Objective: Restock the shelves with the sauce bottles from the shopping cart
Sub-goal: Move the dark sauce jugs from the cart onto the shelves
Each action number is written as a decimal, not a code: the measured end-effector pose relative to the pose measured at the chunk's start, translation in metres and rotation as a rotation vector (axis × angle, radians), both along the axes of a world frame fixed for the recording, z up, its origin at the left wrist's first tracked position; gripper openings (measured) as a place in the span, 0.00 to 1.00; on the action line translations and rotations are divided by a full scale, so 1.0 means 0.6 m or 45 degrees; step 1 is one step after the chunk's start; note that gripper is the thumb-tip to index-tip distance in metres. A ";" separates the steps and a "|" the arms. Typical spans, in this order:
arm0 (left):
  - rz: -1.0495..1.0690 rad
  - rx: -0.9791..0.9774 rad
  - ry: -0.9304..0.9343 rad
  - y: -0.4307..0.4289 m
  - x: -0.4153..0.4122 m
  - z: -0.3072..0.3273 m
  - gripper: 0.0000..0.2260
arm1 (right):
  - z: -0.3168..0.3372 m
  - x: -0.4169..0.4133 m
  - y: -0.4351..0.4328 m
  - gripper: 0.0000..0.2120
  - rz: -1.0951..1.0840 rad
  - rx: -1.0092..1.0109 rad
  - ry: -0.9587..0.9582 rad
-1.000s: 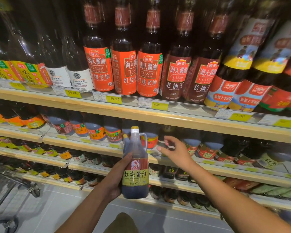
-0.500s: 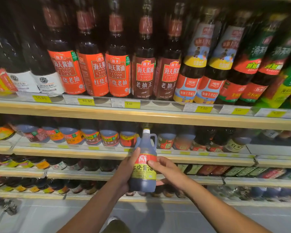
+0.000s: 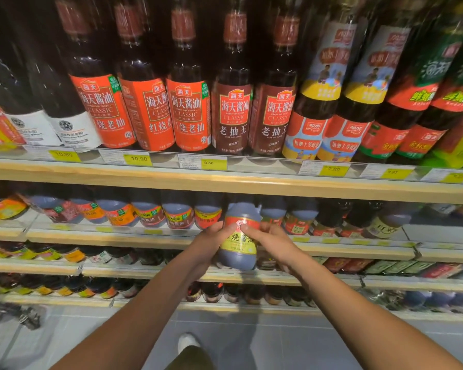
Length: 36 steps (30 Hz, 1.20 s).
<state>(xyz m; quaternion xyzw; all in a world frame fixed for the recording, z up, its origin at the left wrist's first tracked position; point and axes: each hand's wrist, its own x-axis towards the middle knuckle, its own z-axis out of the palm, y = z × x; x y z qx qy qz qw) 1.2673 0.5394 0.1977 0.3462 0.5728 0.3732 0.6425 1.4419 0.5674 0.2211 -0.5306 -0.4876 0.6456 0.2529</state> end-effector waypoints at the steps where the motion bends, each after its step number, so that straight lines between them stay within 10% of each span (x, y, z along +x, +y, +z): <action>1: -0.012 0.017 0.055 0.007 -0.004 0.000 0.17 | 0.003 -0.001 0.009 0.10 -0.004 0.049 -0.018; 17: 0.307 0.185 0.429 0.069 -0.007 -0.017 0.14 | -0.047 -0.025 0.098 0.20 0.123 0.668 -0.697; 26: 0.227 0.141 0.363 0.069 0.008 -0.063 0.34 | -0.077 -0.035 0.088 0.16 0.056 0.776 -0.816; 36: 0.365 0.113 0.222 0.069 0.019 -0.084 0.29 | -0.063 -0.031 0.102 0.20 0.261 0.849 -1.078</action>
